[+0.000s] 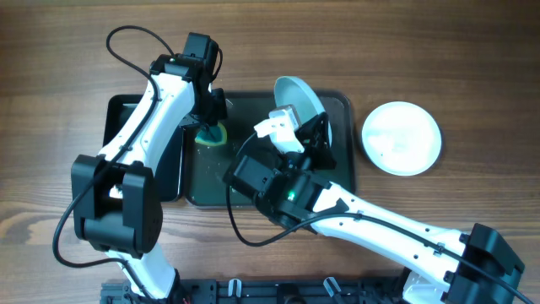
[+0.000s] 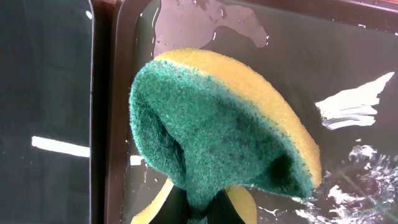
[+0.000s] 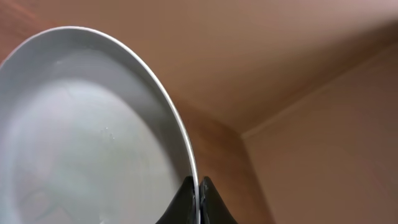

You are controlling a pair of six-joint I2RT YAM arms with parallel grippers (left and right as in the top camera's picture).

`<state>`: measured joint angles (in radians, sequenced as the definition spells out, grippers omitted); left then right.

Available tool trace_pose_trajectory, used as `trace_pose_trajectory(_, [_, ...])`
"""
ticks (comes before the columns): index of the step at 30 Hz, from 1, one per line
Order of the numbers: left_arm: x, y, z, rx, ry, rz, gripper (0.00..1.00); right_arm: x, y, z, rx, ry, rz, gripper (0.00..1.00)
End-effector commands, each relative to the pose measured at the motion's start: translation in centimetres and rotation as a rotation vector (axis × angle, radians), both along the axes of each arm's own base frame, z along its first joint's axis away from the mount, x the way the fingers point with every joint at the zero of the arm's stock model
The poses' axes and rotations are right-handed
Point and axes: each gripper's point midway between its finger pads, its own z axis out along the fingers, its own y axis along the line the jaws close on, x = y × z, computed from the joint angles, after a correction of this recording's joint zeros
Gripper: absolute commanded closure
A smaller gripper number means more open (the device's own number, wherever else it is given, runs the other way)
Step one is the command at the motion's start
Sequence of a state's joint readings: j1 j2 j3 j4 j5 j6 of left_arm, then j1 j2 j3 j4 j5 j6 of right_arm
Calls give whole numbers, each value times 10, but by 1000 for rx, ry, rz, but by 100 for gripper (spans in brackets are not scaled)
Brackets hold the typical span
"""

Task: Clean dirty plates on tray and stack at the side
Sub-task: 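Lift the scrubbed plate with the right gripper and carry it right, then lower the plate onto the stacked plates and open the right gripper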

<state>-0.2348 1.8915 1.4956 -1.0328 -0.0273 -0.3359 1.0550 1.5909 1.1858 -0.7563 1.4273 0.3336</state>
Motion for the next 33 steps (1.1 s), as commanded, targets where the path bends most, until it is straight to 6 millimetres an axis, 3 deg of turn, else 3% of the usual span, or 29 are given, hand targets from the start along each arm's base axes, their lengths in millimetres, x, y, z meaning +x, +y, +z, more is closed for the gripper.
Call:
trace_pose_trajectory(1, [4,-5,11,-24,-29,4,96,-2,-6,20,-22,-58,-22,96])
trace_pose_trajectory(3, [4,-5,11,-24,-29,4,96,0,1,3,29,28,22,96])
trace_pose_trajectory(6, [4,-5,11,-24,-29,4,96,2,13,-43,241,226,78,96])
trace_pose_trajectory(11, [4,-5,11,-24,-29,4,96,2,0,-88,597,406,-54,96])
trace_pose_trajectory(14, [4,-5,11,-24,-29,4,96,9,-1,-101,775,545,-62,96])
trace_pose_trajectory(18, [4,-5,11,-24,-29,4,96,30,-13,-91,1035,665,4,96])
trace_pose_trajectory(22, [4,-5,11,-24,-28,4,96,45,-57,-83,1239,694,-36,96])
trace_pose_trajectory(24, [4,-5,11,-24,-28,4,96,47,-99,-89,1275,678,-147,96])
trace_pose_trajectory(29, [4,-5,11,-24,-29,4,96,35,-184,-110,1329,623,-402,95])
trace_pose_trajectory(33, [4,-5,11,-24,-29,4,96,12,-243,-144,1329,550,-612,96])
